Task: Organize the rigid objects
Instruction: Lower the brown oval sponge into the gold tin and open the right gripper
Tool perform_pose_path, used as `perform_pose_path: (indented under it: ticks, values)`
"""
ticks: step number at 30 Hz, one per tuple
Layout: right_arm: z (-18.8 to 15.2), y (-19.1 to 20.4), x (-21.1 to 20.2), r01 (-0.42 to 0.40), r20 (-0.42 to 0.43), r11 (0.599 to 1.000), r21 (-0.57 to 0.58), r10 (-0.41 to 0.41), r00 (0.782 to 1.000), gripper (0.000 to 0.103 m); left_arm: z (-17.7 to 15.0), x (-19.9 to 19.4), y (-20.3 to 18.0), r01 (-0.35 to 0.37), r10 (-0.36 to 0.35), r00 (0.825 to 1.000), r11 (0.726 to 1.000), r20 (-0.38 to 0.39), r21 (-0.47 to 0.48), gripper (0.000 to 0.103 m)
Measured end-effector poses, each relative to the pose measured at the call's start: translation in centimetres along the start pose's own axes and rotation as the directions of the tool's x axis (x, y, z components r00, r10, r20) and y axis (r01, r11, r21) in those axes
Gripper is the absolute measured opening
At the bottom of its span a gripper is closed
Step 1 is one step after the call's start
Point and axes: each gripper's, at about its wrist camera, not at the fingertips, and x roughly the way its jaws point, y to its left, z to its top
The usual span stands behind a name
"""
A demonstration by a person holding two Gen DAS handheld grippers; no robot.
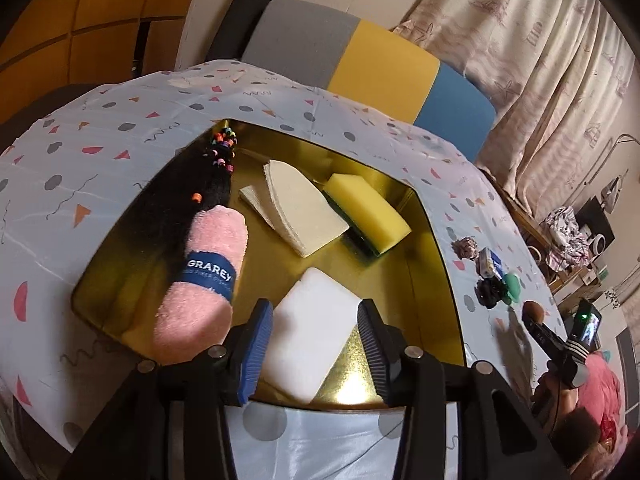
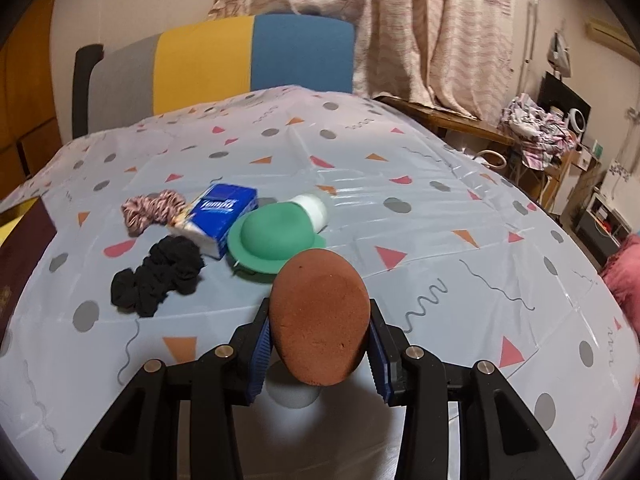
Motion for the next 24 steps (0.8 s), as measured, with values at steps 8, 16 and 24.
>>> perform_pose_path:
  ticks: [8, 16, 24]
  values:
    - [-0.7, 1.4, -2.9, -0.091, -0.02, 0.996, -0.001, 0.091, 0.996, 0.043, -1.1, -1.0, -0.7, 0.033, -0.033, 0.999, 0.996, 0.004, 0.081, 0.044]
    - [-0.2, 5.6, -7.5, -0.292, 0.0, 0.956, 0.037, 0.293, 0.956, 0.043, -1.9, -1.0, -1.8, 0.097, -0.095, 0.995, 0.989, -0.021, 0.108, 0.044]
    - [0.8, 13.0, -10.9, -0.469, -0.022, 0.883, -0.029, 0.468, 0.883, 0.043, -2.4, -1.8, -1.8, 0.115, -0.114, 0.993, 0.984, -0.017, 0.136, 0.044]
